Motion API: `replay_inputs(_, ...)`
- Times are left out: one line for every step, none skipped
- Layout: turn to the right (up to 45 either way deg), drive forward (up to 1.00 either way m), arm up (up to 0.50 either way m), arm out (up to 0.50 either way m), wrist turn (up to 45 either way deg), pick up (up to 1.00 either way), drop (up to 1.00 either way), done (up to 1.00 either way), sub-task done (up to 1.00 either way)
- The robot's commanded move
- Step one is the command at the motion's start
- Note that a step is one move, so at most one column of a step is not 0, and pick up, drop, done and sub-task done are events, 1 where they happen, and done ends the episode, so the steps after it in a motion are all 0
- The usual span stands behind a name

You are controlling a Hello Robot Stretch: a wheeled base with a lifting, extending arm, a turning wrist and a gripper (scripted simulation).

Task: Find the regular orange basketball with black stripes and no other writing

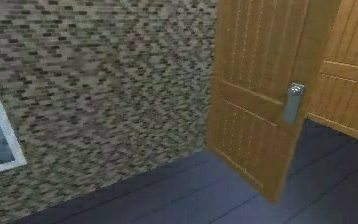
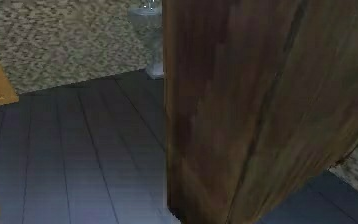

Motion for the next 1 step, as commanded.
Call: replay_inputs(45.0, 0.00, 0.00, 0.00, 0.0, 0.00, 0.00, 0.00, 0.00)
